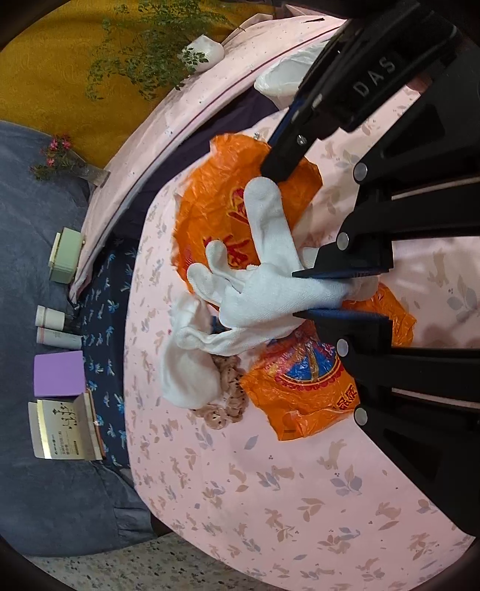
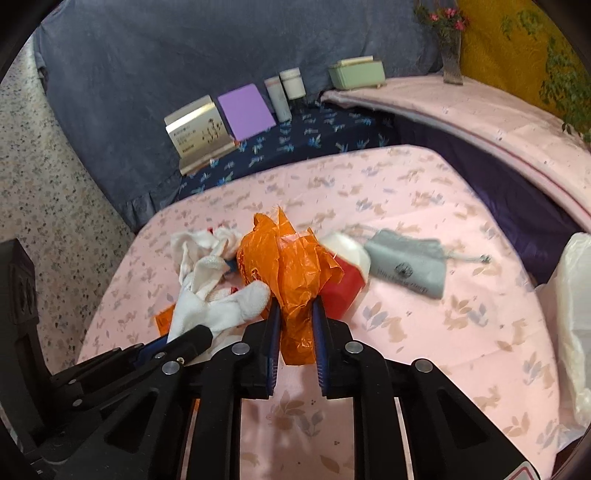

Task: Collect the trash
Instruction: 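Carry the white glove with the left tool while the right tool carries the orange bag over the bin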

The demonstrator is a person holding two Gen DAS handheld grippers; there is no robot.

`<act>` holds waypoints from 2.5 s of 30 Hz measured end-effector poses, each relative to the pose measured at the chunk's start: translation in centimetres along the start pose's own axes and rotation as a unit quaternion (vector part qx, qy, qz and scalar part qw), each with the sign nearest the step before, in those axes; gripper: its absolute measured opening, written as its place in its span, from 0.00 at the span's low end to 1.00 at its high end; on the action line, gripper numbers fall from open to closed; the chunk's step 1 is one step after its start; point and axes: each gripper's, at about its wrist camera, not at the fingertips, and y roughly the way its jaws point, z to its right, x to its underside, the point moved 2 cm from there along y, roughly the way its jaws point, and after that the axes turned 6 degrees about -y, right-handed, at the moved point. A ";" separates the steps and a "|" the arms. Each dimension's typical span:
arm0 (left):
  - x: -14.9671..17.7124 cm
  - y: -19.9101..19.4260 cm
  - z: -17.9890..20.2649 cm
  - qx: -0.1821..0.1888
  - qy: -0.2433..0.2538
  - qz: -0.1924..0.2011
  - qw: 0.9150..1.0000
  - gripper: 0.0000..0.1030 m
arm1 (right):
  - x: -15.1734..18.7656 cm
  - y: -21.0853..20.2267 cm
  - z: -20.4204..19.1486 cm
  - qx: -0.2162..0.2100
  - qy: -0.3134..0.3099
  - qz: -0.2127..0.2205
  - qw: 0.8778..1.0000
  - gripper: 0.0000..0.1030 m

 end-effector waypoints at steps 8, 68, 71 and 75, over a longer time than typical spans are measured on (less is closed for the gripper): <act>-1.3 -3.6 4.0 0.019 0.026 0.038 0.999 0.13 | -1.6 -5.8 2.1 0.018 0.012 0.060 0.998 0.15; 7.7 1.1 33.8 0.137 0.251 -0.025 0.958 0.26 | 8.3 -21.9 29.5 0.218 0.215 0.128 0.943 0.15; 7.5 1.4 33.6 0.137 0.243 -0.019 0.960 0.37 | 8.4 -21.7 29.9 0.219 0.219 0.127 0.942 0.16; 7.1 1.8 33.0 0.135 0.233 -0.023 0.963 0.41 | 8.5 -21.2 29.8 0.218 0.218 0.122 0.943 0.16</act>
